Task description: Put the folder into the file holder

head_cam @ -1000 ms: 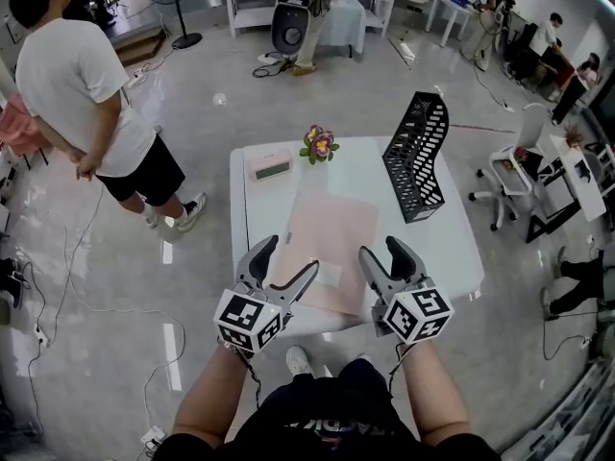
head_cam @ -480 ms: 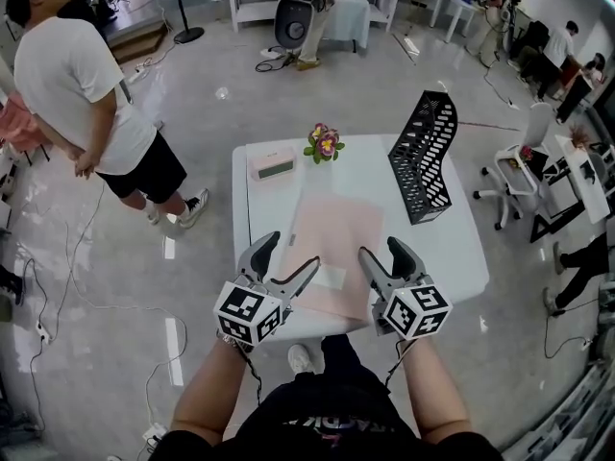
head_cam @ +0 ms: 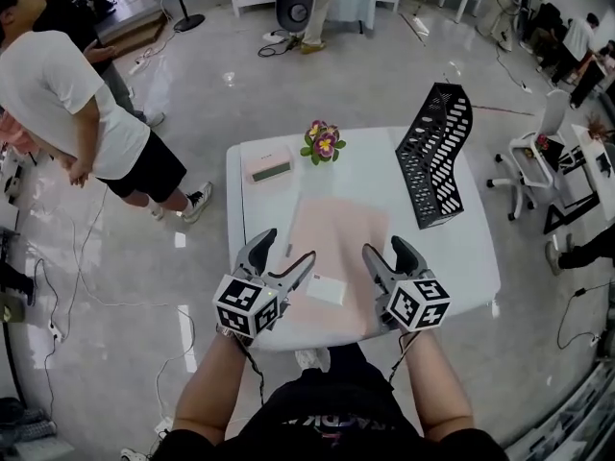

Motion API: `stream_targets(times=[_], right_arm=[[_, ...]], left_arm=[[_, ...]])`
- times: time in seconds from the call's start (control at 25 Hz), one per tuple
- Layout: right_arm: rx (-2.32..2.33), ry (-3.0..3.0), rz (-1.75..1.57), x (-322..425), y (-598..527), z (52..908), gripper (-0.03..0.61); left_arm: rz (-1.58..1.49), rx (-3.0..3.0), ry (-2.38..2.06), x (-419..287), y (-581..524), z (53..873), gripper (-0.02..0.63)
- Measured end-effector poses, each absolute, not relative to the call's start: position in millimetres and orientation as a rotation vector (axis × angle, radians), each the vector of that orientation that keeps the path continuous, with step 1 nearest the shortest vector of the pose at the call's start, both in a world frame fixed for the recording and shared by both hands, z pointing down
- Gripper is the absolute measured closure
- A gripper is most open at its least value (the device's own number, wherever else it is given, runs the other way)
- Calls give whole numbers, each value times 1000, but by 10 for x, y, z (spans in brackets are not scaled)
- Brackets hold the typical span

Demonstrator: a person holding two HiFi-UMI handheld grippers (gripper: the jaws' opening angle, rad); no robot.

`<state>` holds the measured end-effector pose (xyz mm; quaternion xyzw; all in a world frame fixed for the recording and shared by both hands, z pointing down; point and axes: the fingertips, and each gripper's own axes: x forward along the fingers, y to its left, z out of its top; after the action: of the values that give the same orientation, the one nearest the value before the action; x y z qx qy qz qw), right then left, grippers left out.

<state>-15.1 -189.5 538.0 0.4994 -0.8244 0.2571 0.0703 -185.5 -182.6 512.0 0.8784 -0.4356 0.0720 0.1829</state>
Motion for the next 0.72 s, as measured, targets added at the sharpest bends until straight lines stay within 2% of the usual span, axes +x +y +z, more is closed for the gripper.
stream_targets(times=[0.72], right_arm=[[1527, -2265, 1128, 102, -2559, 6436, 255]], left_arm=[[455, 2300, -1136, -1757, -2632, 6177, 245]])
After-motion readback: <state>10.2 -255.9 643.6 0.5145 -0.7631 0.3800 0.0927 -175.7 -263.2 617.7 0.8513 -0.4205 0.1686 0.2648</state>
